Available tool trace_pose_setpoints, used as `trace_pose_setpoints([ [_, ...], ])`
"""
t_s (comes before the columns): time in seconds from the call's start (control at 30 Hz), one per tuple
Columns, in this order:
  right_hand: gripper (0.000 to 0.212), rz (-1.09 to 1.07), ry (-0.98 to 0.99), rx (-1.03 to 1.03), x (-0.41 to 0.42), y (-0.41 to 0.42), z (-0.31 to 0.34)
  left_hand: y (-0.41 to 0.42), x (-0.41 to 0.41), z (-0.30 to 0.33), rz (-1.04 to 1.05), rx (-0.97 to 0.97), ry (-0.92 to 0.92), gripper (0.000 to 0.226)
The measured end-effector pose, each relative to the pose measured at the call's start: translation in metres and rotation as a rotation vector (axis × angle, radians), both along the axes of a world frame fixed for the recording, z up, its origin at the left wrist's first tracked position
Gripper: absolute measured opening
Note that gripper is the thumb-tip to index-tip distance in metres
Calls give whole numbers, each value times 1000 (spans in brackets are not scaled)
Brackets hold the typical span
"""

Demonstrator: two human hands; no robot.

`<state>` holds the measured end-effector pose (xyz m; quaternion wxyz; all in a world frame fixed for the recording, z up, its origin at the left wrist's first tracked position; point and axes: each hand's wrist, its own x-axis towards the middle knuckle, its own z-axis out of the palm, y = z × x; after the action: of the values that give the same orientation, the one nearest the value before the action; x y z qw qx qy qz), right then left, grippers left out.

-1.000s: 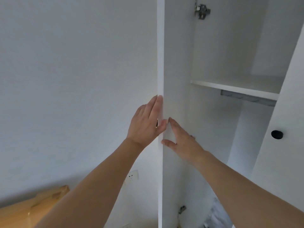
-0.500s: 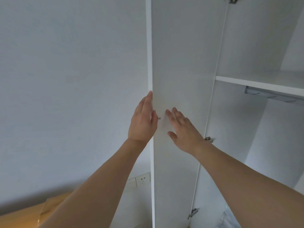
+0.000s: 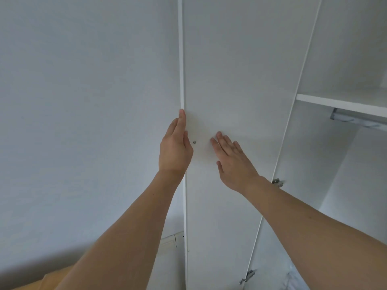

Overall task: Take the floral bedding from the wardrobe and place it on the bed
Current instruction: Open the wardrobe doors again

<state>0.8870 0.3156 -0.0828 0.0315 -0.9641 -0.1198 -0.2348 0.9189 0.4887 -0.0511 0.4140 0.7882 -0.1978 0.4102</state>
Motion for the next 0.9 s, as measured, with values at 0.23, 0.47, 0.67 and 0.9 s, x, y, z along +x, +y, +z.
trace_pose_setpoints([
  [0.23,59,-38,-51,-81,-9,-7,16,-1,2,3,14,5,12,57],
  [0.47,60,-217,-165,-141,-73,-70,60,-15,-33,-11,78,204,40,56],
  [0.67,60,-457,-258,-212,-147,-143,101,-97,-79,7,-155,331,-45,51],
  [0.9,62,-757,-348,-425,-221,-219,125,-221,-116,4,-457,546,-46,52],
])
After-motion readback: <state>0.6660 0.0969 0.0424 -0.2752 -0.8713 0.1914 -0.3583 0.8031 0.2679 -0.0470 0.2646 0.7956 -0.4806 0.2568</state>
